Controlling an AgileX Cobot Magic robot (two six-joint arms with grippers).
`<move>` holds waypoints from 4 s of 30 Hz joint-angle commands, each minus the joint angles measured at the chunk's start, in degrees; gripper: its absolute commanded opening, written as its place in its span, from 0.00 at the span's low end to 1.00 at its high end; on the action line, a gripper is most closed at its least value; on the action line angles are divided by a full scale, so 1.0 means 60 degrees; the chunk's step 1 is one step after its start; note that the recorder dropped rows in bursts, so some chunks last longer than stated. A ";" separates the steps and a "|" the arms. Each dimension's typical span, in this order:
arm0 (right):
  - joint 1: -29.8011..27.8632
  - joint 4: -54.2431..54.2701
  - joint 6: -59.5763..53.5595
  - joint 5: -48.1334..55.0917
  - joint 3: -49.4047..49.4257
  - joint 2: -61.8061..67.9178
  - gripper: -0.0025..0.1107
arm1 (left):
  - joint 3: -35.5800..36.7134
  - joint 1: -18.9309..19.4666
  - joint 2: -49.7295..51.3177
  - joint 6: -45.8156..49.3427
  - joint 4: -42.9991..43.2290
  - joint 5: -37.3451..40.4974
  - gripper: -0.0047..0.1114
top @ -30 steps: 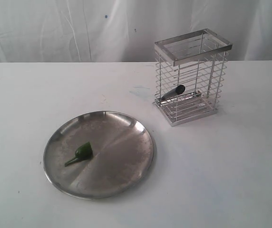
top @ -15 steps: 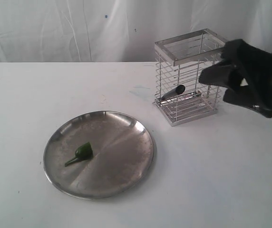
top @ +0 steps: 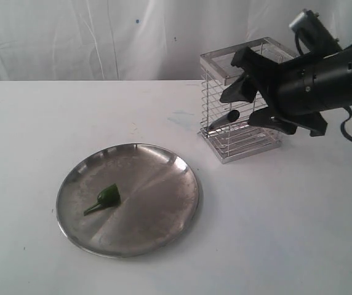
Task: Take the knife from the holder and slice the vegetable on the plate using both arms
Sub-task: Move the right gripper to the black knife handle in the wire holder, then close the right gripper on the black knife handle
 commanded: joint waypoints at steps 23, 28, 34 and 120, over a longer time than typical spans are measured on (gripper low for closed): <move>0.0523 -0.0178 0.0037 -0.1167 -0.0739 0.1848 0.50 | 0.0038 -0.0008 -0.0040 0.0000 -0.0113 -0.0024 0.04; 0.0523 -0.0218 0.0050 -0.1451 -0.0739 0.2041 0.50 | 0.0038 -0.0008 -0.0040 0.0000 -0.0113 -0.0024 0.04; 0.0523 -0.0218 0.0050 -0.1915 -0.0782 0.2065 0.36 | 0.0038 -0.0008 -0.0040 0.0000 -0.0113 -0.0024 0.04; 0.0126 -0.2791 -0.1435 0.0491 -0.2181 0.2638 0.40 | 0.0038 -0.0008 -0.0040 0.0000 -0.0113 -0.0041 0.04</move>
